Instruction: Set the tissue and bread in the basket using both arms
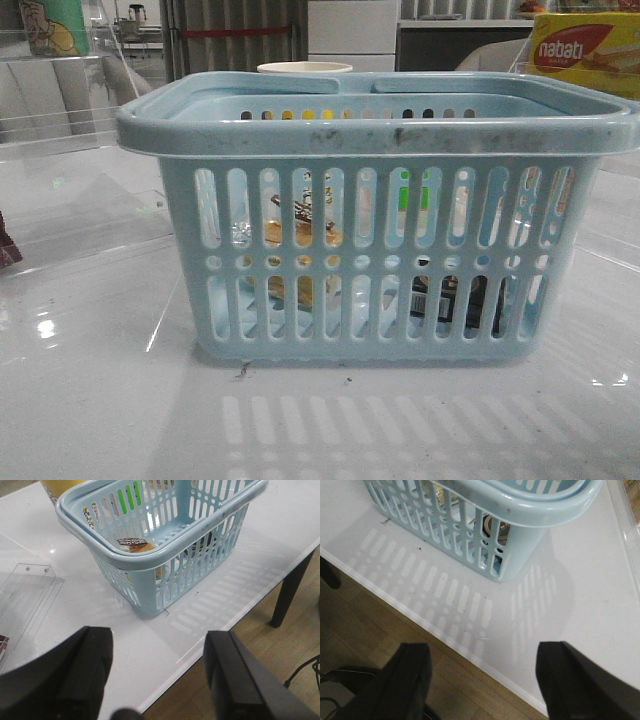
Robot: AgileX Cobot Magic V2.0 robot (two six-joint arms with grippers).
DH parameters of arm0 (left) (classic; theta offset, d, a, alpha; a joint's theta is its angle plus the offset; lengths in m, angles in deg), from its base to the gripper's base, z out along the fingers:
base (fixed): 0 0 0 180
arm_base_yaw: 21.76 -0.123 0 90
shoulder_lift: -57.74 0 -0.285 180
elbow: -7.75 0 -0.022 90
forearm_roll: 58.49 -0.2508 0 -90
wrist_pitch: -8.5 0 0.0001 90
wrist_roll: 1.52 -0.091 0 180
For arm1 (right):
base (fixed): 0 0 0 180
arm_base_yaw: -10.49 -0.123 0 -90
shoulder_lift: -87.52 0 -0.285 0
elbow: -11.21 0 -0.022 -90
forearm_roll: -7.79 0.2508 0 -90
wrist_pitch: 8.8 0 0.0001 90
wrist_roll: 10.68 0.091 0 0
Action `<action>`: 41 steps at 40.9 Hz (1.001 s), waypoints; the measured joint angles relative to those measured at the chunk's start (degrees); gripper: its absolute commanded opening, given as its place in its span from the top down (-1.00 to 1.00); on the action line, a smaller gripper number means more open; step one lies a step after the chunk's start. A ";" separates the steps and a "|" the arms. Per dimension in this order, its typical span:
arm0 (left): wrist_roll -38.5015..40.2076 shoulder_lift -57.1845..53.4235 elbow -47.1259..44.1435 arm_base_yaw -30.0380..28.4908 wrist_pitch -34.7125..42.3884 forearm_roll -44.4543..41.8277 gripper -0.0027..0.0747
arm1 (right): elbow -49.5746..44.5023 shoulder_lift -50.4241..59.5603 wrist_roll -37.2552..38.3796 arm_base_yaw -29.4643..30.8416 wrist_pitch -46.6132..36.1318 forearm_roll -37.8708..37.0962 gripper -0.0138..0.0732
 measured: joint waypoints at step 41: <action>0.00 0.00 0.00 0.00 0.00 0.00 0.70 | -0.01 0.23 -0.32 0.00 0.60 0.00 0.62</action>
